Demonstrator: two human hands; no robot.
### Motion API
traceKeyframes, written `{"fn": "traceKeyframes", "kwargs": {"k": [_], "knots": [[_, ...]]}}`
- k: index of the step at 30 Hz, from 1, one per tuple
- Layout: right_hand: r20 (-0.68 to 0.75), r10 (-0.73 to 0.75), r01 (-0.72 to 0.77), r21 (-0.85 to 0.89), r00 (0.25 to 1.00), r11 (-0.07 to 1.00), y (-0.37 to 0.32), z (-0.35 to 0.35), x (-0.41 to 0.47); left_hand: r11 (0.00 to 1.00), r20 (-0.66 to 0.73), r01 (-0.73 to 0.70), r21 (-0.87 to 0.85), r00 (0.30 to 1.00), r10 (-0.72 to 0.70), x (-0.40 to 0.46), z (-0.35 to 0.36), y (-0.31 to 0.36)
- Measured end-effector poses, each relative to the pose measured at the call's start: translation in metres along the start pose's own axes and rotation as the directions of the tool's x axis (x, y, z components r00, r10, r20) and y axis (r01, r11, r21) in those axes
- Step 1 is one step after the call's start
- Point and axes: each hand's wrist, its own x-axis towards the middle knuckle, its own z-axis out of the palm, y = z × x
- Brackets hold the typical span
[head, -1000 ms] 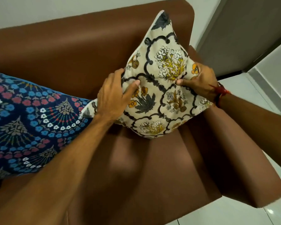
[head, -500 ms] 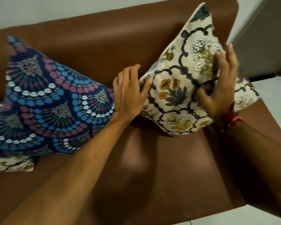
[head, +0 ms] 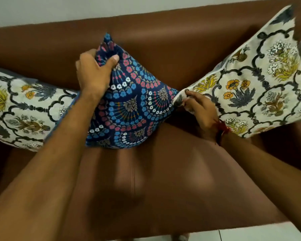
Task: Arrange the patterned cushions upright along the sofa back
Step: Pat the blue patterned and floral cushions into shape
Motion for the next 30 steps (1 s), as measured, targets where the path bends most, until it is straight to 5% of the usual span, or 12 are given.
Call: {"fn": "traceKeyframes", "kwargs": {"k": [3,11,16,21,26,30], "knots": [[0.108,0.081,-0.098,0.153,0.991,0.983,-0.002,0.008,0.003,0.987,-0.089,-0.13,-0.091,0.989,0.122,-0.041,-0.016,-0.008],[0.05,0.193,-0.196,0.399,0.98,0.896,-0.011,0.026,0.0,0.92,-0.211,-0.228,-0.32,0.963,0.165,-0.107,-0.084,-0.043],[-0.203,0.205,-0.094,0.451,0.958,0.887,-0.019,0.028,-0.004,0.912,-0.119,-0.235,-0.336,0.971,0.207,-0.068,-0.062,-0.02],[-0.19,-0.035,0.043,0.038,0.981,0.998,-0.022,0.025,-0.011,0.937,-0.036,-0.3,-0.177,0.954,0.298,-0.008,-0.006,0.012],[-0.043,-0.235,0.222,-0.191,0.971,0.956,-0.023,0.02,-0.012,0.976,0.039,-0.213,0.05,0.977,0.211,0.022,0.023,0.011],[0.064,-0.449,0.444,-0.327,0.891,0.834,-0.024,0.027,-0.019,0.961,-0.176,-0.252,0.113,0.947,0.269,-0.005,0.021,0.005]]}}
